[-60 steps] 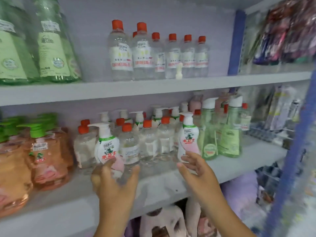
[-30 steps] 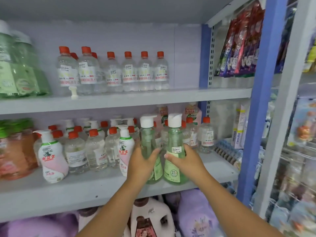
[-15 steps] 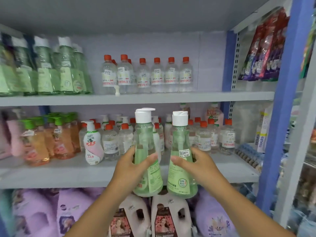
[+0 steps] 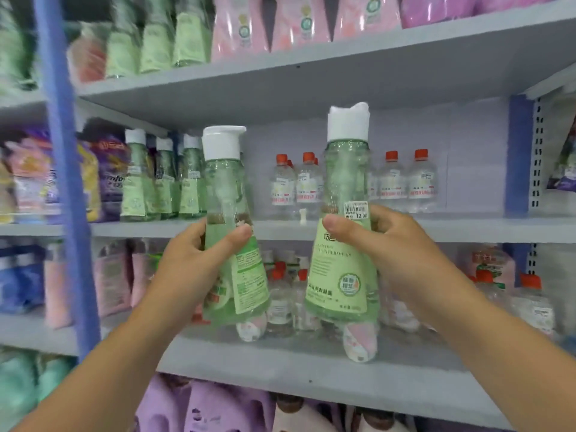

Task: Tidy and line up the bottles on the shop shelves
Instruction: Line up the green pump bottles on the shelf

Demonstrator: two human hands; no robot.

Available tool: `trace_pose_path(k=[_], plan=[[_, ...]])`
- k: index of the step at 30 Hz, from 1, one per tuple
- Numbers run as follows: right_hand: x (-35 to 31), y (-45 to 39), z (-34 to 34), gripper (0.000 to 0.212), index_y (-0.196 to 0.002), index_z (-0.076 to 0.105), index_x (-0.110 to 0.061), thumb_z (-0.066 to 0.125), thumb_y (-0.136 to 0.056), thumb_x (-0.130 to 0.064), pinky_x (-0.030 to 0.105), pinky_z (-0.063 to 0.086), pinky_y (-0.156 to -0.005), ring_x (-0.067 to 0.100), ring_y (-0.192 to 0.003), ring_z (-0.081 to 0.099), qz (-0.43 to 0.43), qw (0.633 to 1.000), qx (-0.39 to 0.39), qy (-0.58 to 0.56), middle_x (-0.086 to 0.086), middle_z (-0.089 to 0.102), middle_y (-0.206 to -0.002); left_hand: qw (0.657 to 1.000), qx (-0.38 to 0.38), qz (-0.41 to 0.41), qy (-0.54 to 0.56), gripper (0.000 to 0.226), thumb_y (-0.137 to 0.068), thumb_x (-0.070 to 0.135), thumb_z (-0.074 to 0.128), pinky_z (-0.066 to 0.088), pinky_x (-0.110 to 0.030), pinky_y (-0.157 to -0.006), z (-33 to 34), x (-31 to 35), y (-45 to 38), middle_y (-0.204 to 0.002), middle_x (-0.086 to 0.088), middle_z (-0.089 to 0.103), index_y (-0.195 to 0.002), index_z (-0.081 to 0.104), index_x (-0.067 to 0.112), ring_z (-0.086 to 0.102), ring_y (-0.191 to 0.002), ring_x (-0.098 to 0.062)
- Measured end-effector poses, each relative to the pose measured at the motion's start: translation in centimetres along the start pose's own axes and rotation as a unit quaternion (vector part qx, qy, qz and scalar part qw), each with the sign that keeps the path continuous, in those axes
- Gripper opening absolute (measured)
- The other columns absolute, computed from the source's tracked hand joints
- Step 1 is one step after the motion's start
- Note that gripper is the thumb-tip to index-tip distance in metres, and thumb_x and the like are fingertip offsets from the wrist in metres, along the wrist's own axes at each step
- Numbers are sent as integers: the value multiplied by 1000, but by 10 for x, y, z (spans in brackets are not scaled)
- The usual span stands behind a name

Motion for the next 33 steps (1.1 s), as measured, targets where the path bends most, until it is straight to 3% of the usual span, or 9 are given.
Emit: trace_pose_path(k=[5, 9, 14, 18, 21, 24, 27, 30, 33], plan=[[-33, -49, 44, 30, -95, 77, -31, 80, -77, -55, 21, 60, -59, 7, -79, 78, -49, 999, -3, 12, -12, 80, -91, 996, 72, 37, -22, 90, -62, 85, 73, 50, -30, -81, -63, 12, -39, -126, 27, 63, -139, 58, 39, 67, -105, -2], [-38, -96, 90, 36, -99, 76, -29, 78, -79, -59, 29, 58, -69, 6, -81, 77, -66, 997, 7, 48, -14, 80, -91, 992, 79, 54, -78, 33, -73, 80, 69, 50, -25, -58, -98, 11, -80, -92, 40, 70, -98, 61, 59, 71, -74, 3], [-21, -166, 155, 54, -109, 73, -27, 80, -72, -66, 39, 60, -83, 8, -85, 77, -41, 997, 31, 60, -15, 79, -93, 984, 115, 50, -127, 113, -66, 88, 67, 57, -45, -92, -145, -21, -153, -155, -1, 51, -157, 38, 28, 65, -118, -27], [0, -215, 204, 44, -106, 72, -29, 80, -77, -60, 36, 59, -80, 8, -84, 76, -20, 995, 61, 78, -13, 79, -93, 982, 107, 51, -148, 108, -68, 86, 66, 54, -26, -55, -158, -47, -209, -147, 0, 58, -154, 43, 27, 68, -79, -6], [18, -241, 230, 47, -111, 72, -27, 77, -79, -62, 42, 57, -94, 14, -94, 74, 7, 992, 81, 99, -10, 78, -103, 980, 102, 33, -167, 111, -69, 86, 67, 51, -24, -52, -159, -72, -240, -152, 1, 53, -158, 36, 26, 64, -71, -2], [33, -264, 246, 55, -117, 69, -27, 73, -80, -67, 41, 55, -96, 17, -101, 71, 32, 986, 76, 144, -6, 75, -113, 977, 94, 20, -191, 93, -67, 91, 61, 63, -42, -68, -157, -94, -266, -113, 12, 66, -136, 55, 30, 71, -73, -12], [38, -279, 251, 74, -133, 62, -30, 64, -78, -79, 45, 53, -101, 21, -114, 66, 41, 971, 75, 225, -3, 69, -130, 967, 82, 39, -238, 93, -73, 90, 57, 59, -39, -62, -155, -104, -286, -81, 19, 45, -134, 53, 19, 68, -72, -14], [36, -285, 251, 94, -143, 54, -28, 56, -71, -89, 48, 52, -104, 27, -124, 62, 38, 942, 97, 319, 1, 60, -141, 957, 71, 77, -272, 99, -80, 80, 61, 55, -37, -65, -152, -108, -294, -104, 3, 62, -149, 38, 12, 67, -90, -19], [36, -290, 252, 70, -124, 64, -30, 62, -76, -82, 41, 57, -91, 20, -108, 68, 29, 943, 96, 316, -7, 69, -118, 965, 38, 65, -250, 100, -82, 70, 69, 58, -45, -88, -147, -113, -300, -141, -8, 58, -156, 29, 15, 64, -118, -29]])
Point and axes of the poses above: each hand's wrist, its own y-axis away from the middle knuckle, its own z-axis out of the palm, x = y × z, the point moved 9 cm from there along -y, towards the middle knuckle
